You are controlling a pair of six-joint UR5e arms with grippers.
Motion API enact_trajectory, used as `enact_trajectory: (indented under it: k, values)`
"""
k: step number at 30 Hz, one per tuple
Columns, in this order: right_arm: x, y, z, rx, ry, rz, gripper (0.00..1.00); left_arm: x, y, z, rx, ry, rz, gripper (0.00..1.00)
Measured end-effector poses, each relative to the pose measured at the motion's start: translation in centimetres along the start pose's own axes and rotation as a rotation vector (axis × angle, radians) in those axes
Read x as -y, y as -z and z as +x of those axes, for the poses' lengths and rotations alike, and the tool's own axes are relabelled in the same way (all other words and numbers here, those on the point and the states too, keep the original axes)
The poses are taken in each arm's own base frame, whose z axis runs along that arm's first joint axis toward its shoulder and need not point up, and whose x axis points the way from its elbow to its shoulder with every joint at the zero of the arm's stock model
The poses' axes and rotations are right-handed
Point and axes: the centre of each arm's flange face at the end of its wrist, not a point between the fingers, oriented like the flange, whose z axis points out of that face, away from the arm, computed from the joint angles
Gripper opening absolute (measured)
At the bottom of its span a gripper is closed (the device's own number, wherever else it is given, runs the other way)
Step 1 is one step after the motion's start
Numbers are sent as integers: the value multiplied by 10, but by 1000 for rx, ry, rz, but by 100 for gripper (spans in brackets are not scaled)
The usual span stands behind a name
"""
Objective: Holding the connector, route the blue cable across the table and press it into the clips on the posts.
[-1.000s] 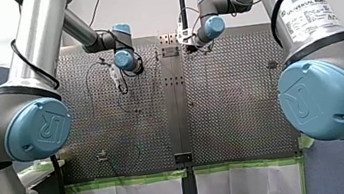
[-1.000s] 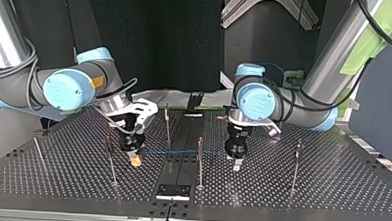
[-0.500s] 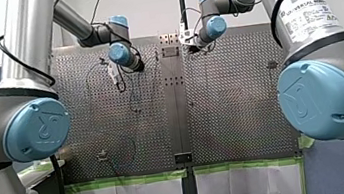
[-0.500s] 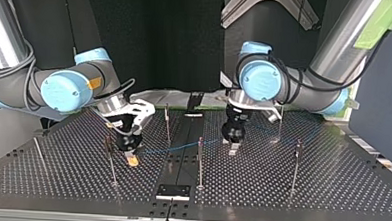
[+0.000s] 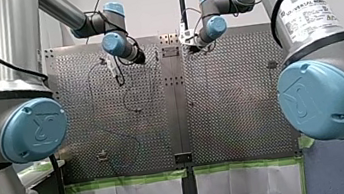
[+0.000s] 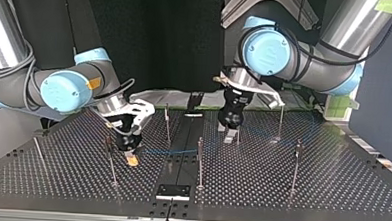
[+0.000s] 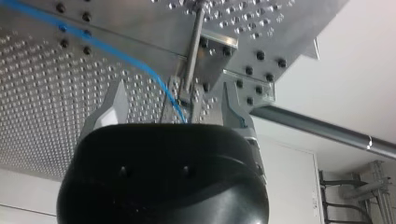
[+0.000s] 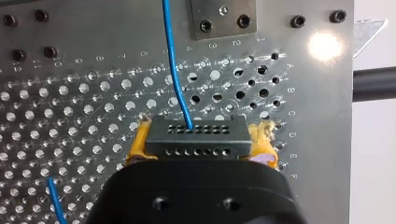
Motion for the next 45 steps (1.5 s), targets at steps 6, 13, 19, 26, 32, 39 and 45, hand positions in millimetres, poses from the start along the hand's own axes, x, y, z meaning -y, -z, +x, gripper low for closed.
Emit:
enact_trajectory:
  k: [6, 13, 19, 26, 32, 39, 45]
  values:
    - [0, 0, 0, 2, 0, -1, 0, 10, 18, -10, 8, -1, 18, 100]
    - [-1, 0, 0, 2, -1, -2, 0, 26, 40, -27, 22, -18, 46, 100]
    - [-4, 1, -2, 8, -2, -6, 0, 42, 52, -33, 40, -39, 71, 100]
    - [-10, 2, -3, 11, -3, -17, 0, 66, 45, -24, 59, -41, 80, 100]
    - [-14, 3, -1, 12, -4, -23, 0, 88, 37, -15, 47, -50, 76, 100]
    - [-17, 3, 0, 12, -3, -27, 0, 114, 29, -2, 23, -63, 68, 100]
    - [-17, 3, 0, 11, -2, -27, 0, 136, 26, 11, -1, -74, 61, 100]
